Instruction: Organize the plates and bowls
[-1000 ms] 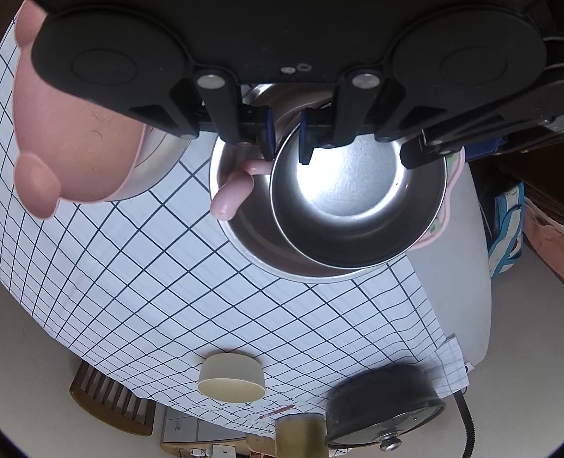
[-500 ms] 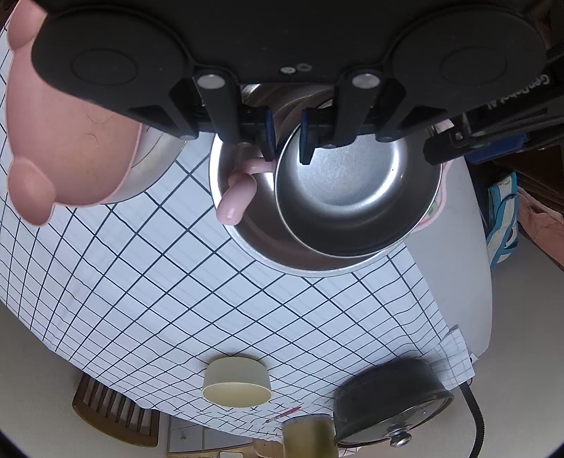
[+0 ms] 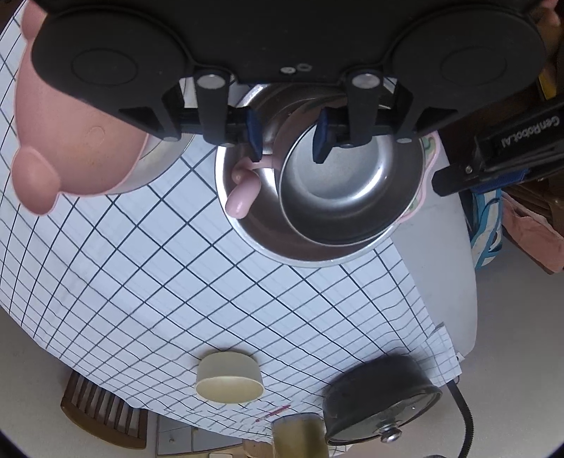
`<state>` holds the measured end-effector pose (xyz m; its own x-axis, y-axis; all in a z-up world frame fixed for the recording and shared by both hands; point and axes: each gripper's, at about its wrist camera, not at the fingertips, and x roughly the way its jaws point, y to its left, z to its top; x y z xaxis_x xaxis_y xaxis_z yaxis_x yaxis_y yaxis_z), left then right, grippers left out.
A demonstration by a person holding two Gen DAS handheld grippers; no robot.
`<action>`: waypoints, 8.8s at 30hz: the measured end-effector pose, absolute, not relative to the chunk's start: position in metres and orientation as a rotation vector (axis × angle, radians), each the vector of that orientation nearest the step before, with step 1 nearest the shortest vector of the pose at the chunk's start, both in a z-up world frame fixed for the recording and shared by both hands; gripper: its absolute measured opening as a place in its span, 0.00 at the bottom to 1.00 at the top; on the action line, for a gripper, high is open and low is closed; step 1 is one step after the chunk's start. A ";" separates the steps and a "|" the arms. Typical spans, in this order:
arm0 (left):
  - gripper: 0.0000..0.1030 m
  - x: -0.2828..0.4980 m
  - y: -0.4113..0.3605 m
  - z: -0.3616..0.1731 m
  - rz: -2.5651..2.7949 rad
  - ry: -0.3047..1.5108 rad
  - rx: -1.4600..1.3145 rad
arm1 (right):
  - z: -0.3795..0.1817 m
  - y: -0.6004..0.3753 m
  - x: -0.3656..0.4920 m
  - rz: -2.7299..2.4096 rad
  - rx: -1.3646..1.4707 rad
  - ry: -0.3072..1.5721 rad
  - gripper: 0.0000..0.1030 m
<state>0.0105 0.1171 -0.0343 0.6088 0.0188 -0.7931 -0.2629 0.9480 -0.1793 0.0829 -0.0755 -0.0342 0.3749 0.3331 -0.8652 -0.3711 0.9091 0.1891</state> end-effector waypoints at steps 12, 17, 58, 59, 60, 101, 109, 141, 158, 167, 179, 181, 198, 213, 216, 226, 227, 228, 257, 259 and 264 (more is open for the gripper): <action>0.58 0.054 0.113 0.000 0.118 0.806 -0.202 | 0.024 -0.086 0.122 0.468 -0.042 0.960 0.48; 0.58 0.086 0.109 0.020 0.090 0.753 -0.137 | 0.045 -0.091 0.149 0.436 -0.039 0.901 0.59; 0.71 0.376 0.100 -0.038 0.037 0.914 -0.099 | 0.013 -0.083 0.364 0.286 -0.049 0.867 0.95; 0.71 0.382 0.100 -0.042 0.033 0.927 -0.108 | 0.010 -0.083 0.370 0.284 -0.040 0.874 0.95; 0.71 0.386 0.100 -0.046 0.037 0.936 -0.113 | 0.006 -0.082 0.375 0.283 -0.032 0.882 0.95; 0.23 0.428 0.089 -0.125 0.129 1.062 -0.134 | -0.088 -0.065 0.434 0.218 0.054 1.056 0.29; 0.11 0.417 0.081 -0.123 0.098 1.072 -0.113 | -0.084 -0.057 0.425 0.216 0.042 1.044 0.07; 0.10 0.252 0.078 -0.011 -0.001 1.053 -0.108 | 0.019 -0.068 0.286 0.291 0.029 1.030 0.05; 0.10 0.138 0.070 0.036 -0.020 1.060 -0.053 | 0.060 -0.077 0.180 0.346 0.046 1.034 0.05; 0.10 0.097 0.080 0.017 -0.026 1.113 -0.031 | 0.042 -0.070 0.139 0.369 0.067 1.072 0.05; 0.10 0.082 0.085 -0.031 -0.025 1.157 -0.021 | -0.006 -0.057 0.113 0.349 0.051 1.140 0.05; 0.10 0.083 0.086 -0.035 -0.025 1.160 -0.020 | -0.011 -0.056 0.112 0.343 0.049 1.143 0.05; 0.10 0.088 0.085 -0.053 -0.071 1.136 -0.004 | -0.026 -0.052 0.110 0.304 0.005 1.137 0.05; 0.10 0.090 0.088 -0.055 -0.122 1.141 -0.011 | -0.022 -0.052 0.114 0.324 0.038 1.147 0.19; 0.10 0.089 0.092 -0.053 -0.133 1.140 -0.019 | -0.020 -0.055 0.114 0.323 0.059 1.150 0.23; 0.12 0.083 0.101 -0.046 -0.173 1.126 -0.029 | -0.010 -0.065 0.108 0.340 0.104 1.143 0.31; 0.13 0.082 0.102 -0.045 -0.174 1.122 -0.022 | -0.008 -0.066 0.107 0.341 0.106 1.140 0.32; 0.13 0.082 0.103 -0.044 -0.180 1.118 -0.019 | -0.007 -0.067 0.105 0.342 0.111 1.138 0.34; 0.63 0.064 0.126 -0.012 -0.188 0.923 -0.119 | 0.017 -0.106 0.057 0.377 0.137 1.006 0.80; 0.75 0.060 0.131 -0.007 -0.181 0.867 -0.140 | 0.013 -0.110 0.055 0.369 0.141 1.011 0.80; 0.75 0.069 0.135 -0.003 -0.178 0.872 -0.119 | 0.003 -0.117 0.048 0.336 0.161 1.042 0.81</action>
<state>0.0689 0.1349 -0.0030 0.6297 -0.2038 -0.7497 0.1067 0.9785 -0.1764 0.0480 -0.1167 0.0025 0.4597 0.3470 -0.8175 -0.1962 0.9374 0.2876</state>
